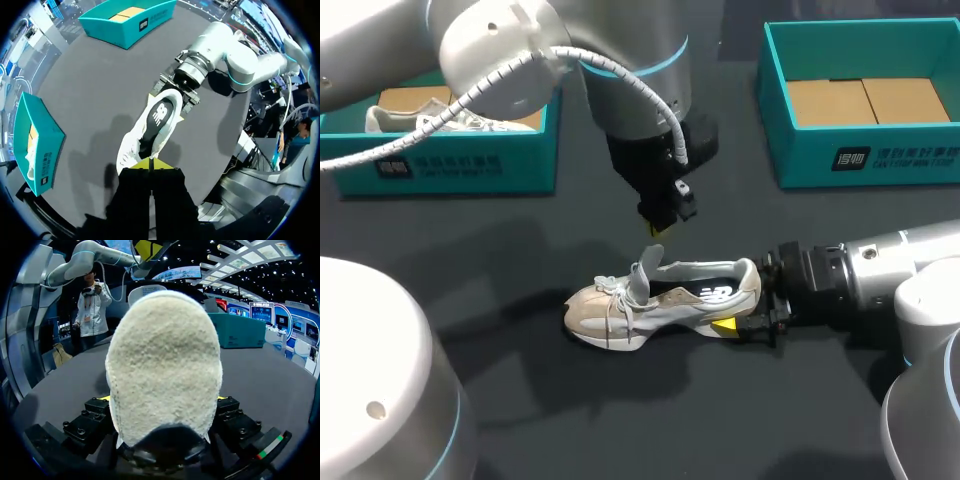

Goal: Take the shoe out of the shoebox, open the shoe tongue, remove and reinsert the insole, then place the shoe into the shoebox

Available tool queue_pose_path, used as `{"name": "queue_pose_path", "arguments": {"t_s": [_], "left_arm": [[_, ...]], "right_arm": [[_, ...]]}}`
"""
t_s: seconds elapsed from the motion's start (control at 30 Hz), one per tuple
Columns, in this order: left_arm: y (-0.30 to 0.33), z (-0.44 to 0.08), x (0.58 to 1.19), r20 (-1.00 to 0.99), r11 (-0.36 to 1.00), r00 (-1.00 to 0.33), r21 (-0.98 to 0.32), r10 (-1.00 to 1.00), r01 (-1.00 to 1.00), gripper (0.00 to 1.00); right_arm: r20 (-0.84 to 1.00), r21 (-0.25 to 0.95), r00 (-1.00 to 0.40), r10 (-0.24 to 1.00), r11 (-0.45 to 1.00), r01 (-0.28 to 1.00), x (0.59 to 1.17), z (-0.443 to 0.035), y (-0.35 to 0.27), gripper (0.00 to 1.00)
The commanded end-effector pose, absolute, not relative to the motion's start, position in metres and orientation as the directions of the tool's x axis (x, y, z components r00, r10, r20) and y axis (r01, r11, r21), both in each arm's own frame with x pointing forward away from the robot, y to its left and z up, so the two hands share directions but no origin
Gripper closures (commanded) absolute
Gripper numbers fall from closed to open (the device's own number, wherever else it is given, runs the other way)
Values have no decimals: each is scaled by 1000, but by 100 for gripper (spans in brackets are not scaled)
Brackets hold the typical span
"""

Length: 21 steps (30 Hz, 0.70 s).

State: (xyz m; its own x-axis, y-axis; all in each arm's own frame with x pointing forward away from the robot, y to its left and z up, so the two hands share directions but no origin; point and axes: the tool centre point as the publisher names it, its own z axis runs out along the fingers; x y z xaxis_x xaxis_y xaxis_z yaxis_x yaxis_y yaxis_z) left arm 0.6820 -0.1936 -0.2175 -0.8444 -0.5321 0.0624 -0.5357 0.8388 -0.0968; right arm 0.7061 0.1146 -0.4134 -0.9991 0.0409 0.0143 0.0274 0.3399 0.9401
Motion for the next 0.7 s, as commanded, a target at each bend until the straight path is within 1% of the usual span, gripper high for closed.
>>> {"name": "queue_pose_path", "arguments": {"t_s": [0.03, 0.1, 0.43, 0.57, 0.63, 0.7], "left_arm": [[-218, -237, 686, 56, 960, -967, -120, -248, -253, 100], [-222, -247, 686, 44, 980, -995, -177, -86, -92, 100], [-222, -247, 686, 44, 980, -995, -177, -86, -92, 100], [-238, -274, 689, 48, 985, -999, -172, -8, -16, 100], [-244, -283, 691, 56, 982, -996, -180, 64, 52, 100], [-247, -287, 694, 62, 982, -996, -181, 71, 58, 100]], "right_arm": [[14, 939, -999, 42, 343, 28, 705, -414, 114, 100], [14, 939, -999, 42, 343, 28, 705, -414, 114, 100], [14, 939, -999, 42, 343, 28, 705, -414, 114, 100], [14, 939, -999, 42, 343, 28, 705, -414, 114, 100], [14, 939, -999, 42, 343, 28, 705, -414, 114, 100], [14, 939, -999, 42, 343, 28, 705, -414, 114, 100]]}}
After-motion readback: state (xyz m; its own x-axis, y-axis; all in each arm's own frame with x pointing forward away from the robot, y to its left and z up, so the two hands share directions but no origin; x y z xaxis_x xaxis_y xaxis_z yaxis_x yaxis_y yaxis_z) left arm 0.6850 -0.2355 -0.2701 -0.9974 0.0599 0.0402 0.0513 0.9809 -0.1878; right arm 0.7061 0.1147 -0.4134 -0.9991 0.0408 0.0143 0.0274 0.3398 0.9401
